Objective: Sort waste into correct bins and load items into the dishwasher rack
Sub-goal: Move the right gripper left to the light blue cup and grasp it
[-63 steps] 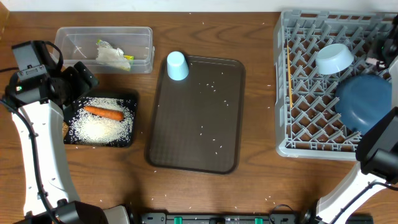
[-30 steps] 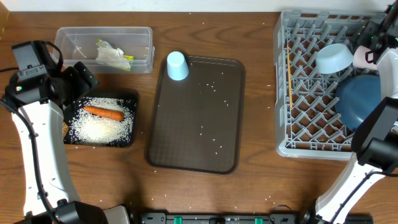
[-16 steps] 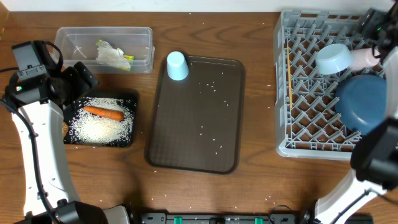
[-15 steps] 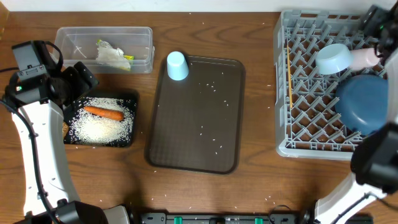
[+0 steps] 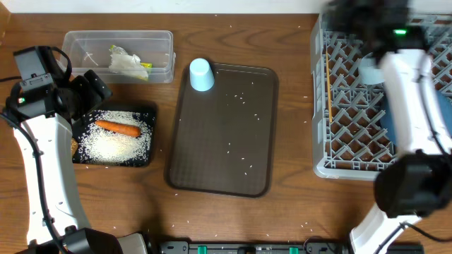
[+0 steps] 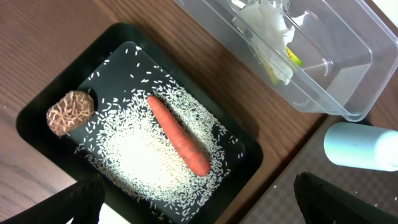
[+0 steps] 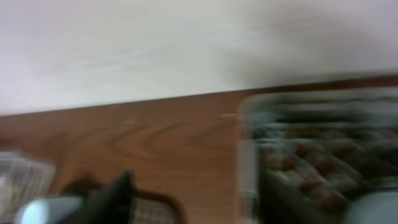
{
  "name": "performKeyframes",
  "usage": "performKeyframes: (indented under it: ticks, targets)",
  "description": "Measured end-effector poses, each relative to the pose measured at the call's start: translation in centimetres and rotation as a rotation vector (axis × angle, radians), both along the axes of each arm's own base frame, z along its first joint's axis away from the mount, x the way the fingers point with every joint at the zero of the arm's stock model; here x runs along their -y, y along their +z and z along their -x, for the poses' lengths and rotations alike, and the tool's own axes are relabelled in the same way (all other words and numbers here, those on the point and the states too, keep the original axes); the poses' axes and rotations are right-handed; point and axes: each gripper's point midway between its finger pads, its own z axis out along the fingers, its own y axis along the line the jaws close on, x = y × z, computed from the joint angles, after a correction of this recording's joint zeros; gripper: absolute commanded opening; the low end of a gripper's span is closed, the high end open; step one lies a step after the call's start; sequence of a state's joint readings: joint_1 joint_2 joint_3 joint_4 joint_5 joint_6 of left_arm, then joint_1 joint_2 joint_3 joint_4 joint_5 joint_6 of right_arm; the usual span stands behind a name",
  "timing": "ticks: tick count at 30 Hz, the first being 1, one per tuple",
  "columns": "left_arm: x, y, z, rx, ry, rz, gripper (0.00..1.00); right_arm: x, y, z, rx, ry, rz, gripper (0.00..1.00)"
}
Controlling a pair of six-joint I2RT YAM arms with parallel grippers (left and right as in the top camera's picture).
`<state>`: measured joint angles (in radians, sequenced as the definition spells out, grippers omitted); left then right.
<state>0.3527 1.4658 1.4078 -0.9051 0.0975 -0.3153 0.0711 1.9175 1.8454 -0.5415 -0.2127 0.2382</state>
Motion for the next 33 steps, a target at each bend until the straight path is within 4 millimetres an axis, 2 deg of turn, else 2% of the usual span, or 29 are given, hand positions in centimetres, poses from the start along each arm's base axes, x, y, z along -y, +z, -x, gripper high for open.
performKeyframes:
  ticks: [2, 6, 10, 12, 14, 18, 20, 26, 33]
  targets:
    - [0.0, 0.0, 0.0, 0.000, 0.000, 0.000, 0.98, -4.3, -1.1, -0.3, 0.001, 0.079, -0.011, 0.88]
    - [0.0, 0.0, 0.0, 0.000, 0.000, 0.000, 0.98, -14.5, -4.7, -0.3, 0.024, 0.260, 0.005, 0.99]
    - [0.0, 0.0, 0.0, 0.000, 0.000, 0.000, 0.98, -22.7, -9.0, 0.5, 0.058, 0.382, 0.046, 0.99]
    - [0.0, 0.0, 0.0, 0.000, 0.000, 0.000, 0.98, -25.9, -11.3, 1.3, 0.062, 0.434, 0.070, 0.99]
    - [0.0, 0.0, 0.0, 0.000, 0.000, 0.000, 0.98, -28.2, -13.8, 2.3, 0.046, 0.470, 0.098, 0.99]
    - [0.0, 0.0, 0.0, 0.000, 0.000, 0.000, 0.98, -30.0, -17.2, 3.4, 0.010, 0.492, 0.146, 0.99]
    - [0.0, 0.0, 0.0, 0.000, 0.000, 0.000, 0.98, -30.1, -17.8, 3.4, 0.007, 0.490, 0.155, 0.99]
    - [0.0, 0.0, 0.0, 0.000, 0.000, 0.000, 0.98, -29.8, -17.2, 2.5, 0.032, 0.467, 0.158, 0.99]
    - [0.0, 0.0, 0.0, 0.000, 0.000, 0.000, 0.98, -30.6, -16.9, 2.7, 0.047, 0.482, 0.153, 0.99]
